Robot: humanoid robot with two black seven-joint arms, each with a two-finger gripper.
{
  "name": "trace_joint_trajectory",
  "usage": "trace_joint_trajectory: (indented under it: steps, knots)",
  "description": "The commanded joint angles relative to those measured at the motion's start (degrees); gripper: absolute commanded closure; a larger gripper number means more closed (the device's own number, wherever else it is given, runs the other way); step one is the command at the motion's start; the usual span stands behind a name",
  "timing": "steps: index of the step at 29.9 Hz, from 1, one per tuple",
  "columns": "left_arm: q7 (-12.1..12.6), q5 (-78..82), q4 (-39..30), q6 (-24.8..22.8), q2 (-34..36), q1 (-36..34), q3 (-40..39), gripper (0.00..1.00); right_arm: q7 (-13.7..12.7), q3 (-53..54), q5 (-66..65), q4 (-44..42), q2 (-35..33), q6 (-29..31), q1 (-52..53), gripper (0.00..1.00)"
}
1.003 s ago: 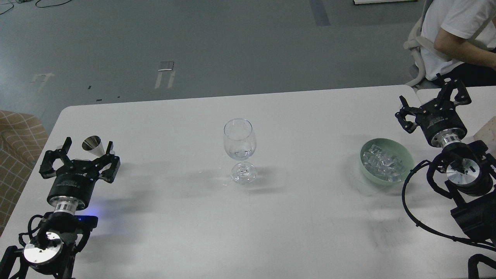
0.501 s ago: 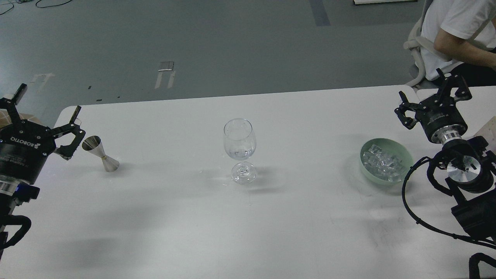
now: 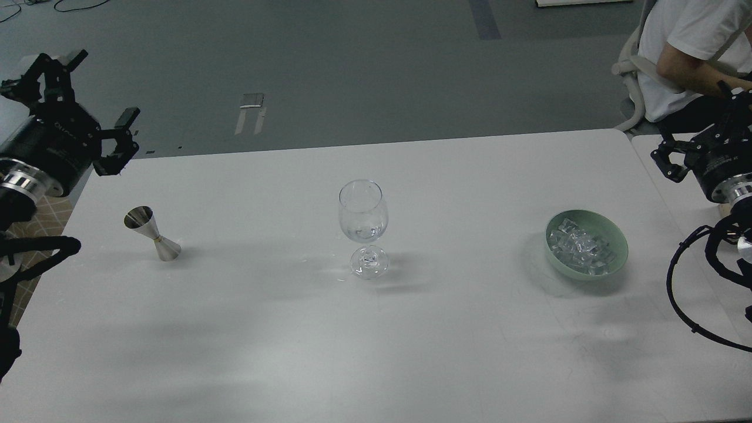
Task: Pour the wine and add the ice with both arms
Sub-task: 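Withdraw the left gripper up and away from the jigger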
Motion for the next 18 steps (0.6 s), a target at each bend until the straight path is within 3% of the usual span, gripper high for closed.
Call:
trace_joint_trajectory:
  steps: [1,5,10,18]
  knots:
    - [-0.9,-0.1,2.5,4.3,-0.9,-3.9,0.2,0.03,-0.1,0.0,0.0,1.1,0.0,0.0,-0.1,0.0]
    - [0.2,0.1,6.4,13.6,-6.4,-11.0,0.9,0.05,-0.3,0.0,0.0,1.2,-0.1,0.1,0.7,0.0]
    - [-0.6,-0.1,14.5,14.3,-8.2,-14.8,1.0,0.05,-0.2,-2.8,-3.2,0.7,-2.8,0.1,2.7,0.0]
    - [-3.9,-3.8,15.0,14.7,-17.2,-14.4,0.2,0.02,0.4,-9.5,-18.6,1.6,-5.7,0.1,8.3,0.0]
